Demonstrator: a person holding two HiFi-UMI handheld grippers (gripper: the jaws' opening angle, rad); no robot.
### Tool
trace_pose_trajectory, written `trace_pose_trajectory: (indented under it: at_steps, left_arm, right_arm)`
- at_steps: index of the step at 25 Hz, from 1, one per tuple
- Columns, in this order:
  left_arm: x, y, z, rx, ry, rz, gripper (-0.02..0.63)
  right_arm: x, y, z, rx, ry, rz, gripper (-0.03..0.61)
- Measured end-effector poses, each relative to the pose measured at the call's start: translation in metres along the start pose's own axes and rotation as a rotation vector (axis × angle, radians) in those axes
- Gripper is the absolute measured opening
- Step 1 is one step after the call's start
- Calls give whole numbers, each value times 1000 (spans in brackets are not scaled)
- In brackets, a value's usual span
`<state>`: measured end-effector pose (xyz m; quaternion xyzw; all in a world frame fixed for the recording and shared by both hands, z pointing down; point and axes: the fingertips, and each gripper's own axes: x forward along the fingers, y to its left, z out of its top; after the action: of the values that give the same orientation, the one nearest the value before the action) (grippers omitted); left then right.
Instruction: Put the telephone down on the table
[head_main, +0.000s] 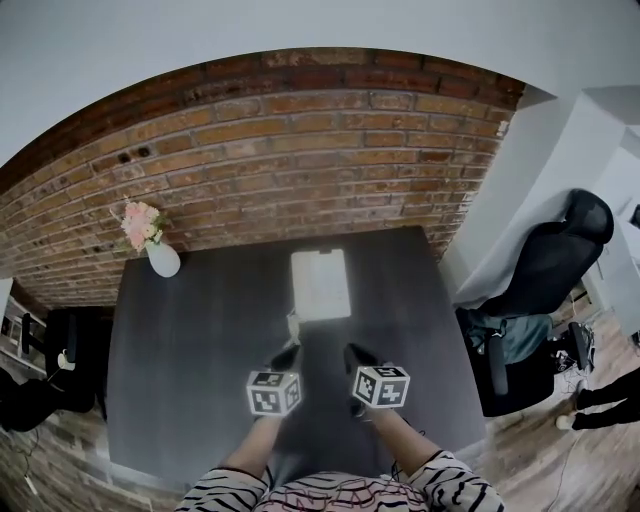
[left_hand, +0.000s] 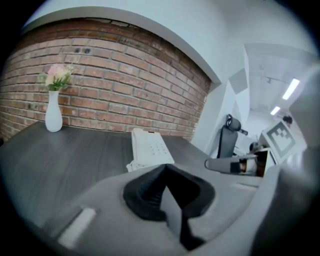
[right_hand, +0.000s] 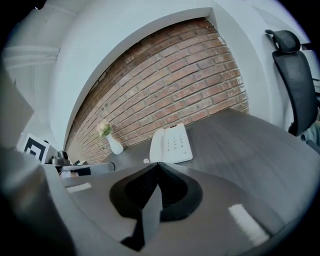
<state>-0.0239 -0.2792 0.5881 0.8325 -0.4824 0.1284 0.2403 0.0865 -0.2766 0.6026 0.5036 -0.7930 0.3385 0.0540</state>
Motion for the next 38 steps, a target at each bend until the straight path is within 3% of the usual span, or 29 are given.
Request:
trace_pose_trajectory:
  at_steps: [11, 29, 38]
  left_arm:
    - [-98, -15, -51, 61, 0, -82, 2]
    - [-233, -10, -118, 109, -5, -101, 2]
    - [-269, 2, -136, 133, -23, -87, 2]
  right_arm:
    - [-67, 53, -72, 37, -27, -51, 0]
    - [-148, 128, -161, 16, -67, -97, 0]
    - [-163, 156, -196, 28, -71, -91, 0]
